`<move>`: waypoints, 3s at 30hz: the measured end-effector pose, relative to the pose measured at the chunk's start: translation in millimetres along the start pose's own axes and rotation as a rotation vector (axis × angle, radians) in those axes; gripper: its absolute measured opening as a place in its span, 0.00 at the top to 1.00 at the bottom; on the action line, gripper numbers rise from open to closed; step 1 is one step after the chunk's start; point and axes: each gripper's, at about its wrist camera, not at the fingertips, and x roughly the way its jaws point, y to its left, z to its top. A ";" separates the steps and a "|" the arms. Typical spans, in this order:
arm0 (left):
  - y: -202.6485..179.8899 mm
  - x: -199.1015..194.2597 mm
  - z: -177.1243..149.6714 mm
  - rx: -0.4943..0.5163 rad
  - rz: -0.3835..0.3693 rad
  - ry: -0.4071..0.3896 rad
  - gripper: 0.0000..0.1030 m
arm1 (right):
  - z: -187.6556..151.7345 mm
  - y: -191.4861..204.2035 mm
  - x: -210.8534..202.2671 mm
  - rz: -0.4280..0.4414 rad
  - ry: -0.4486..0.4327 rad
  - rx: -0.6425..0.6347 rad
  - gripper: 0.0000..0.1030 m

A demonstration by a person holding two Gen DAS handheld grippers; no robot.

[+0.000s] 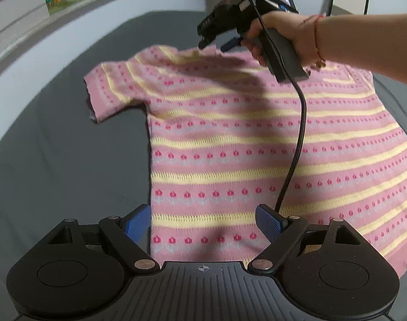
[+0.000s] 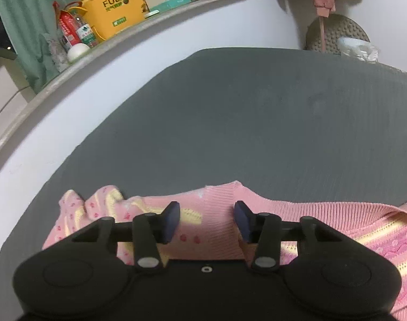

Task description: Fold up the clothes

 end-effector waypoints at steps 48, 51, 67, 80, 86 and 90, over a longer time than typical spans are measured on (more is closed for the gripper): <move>-37.0 28.7 2.5 0.114 -0.062 0.088 0.17 | 33.1 -145.7 -82.3 -0.051 0.340 -0.620 0.52; -41.5 24.7 1.2 0.146 -0.069 0.080 0.17 | 28.4 -135.9 -69.2 -0.108 0.383 -0.699 0.65; -29.8 18.5 1.5 0.096 -0.075 0.060 0.17 | 64.4 -113.3 -54.9 -0.268 0.259 -0.581 0.79; -29.0 16.6 2.8 0.086 -0.073 0.057 0.17 | 23.8 -100.8 -21.1 -0.496 0.368 -0.734 0.97; -29.6 18.7 2.6 0.087 -0.066 0.066 0.17 | 48.0 -110.0 -33.7 -0.540 0.014 -0.473 0.97; -31.0 21.0 4.6 0.089 -0.063 0.070 0.17 | 43.7 -130.5 -16.6 -0.514 -0.016 -0.286 0.97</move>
